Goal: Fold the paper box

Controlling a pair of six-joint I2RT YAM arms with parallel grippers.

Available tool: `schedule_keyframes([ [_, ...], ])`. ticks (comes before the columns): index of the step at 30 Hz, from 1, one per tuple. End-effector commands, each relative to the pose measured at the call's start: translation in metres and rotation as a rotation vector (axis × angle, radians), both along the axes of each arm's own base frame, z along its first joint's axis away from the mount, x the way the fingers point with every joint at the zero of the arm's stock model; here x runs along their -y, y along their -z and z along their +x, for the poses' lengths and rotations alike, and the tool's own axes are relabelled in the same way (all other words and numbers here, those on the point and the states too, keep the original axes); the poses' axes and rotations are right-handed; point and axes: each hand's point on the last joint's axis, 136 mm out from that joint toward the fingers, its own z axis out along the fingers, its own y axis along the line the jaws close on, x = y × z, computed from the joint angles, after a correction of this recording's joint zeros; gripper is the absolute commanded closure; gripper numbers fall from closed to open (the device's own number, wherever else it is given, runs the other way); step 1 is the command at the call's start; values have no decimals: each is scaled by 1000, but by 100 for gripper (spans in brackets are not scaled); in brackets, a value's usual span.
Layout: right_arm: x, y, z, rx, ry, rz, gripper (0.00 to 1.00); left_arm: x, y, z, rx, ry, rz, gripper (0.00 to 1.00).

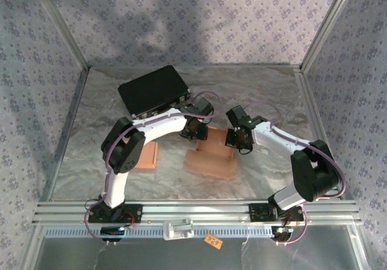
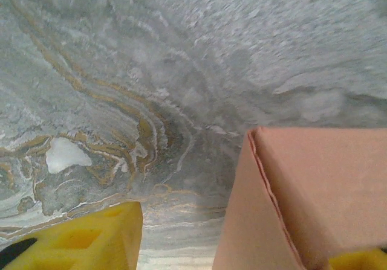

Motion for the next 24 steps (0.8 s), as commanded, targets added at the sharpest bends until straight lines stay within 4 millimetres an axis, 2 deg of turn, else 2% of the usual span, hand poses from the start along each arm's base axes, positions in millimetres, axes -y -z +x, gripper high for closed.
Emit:
schedule_keyframes([
  [1, 3, -2, -1, -6, 21, 8, 100, 17, -31, -10, -16, 78, -151, 46],
  [6, 5, -2, -1, -9, 27, 9, 100, 10, -33, -19, -30, 86, -186, 44],
  [10, 5, -3, -1, -9, 29, 11, 100, -1, -25, -28, -60, 94, -160, 45],
  [17, 4, -3, -1, -10, 27, 15, 100, -15, -7, -38, -78, 96, -122, 57],
  [19, 4, -2, 0, -11, 23, 20, 100, -11, -14, -36, -57, 103, -170, 58],
  [24, 5, 3, -4, -38, 1, 39, 100, 15, -47, -38, -55, 184, -431, 54],
])
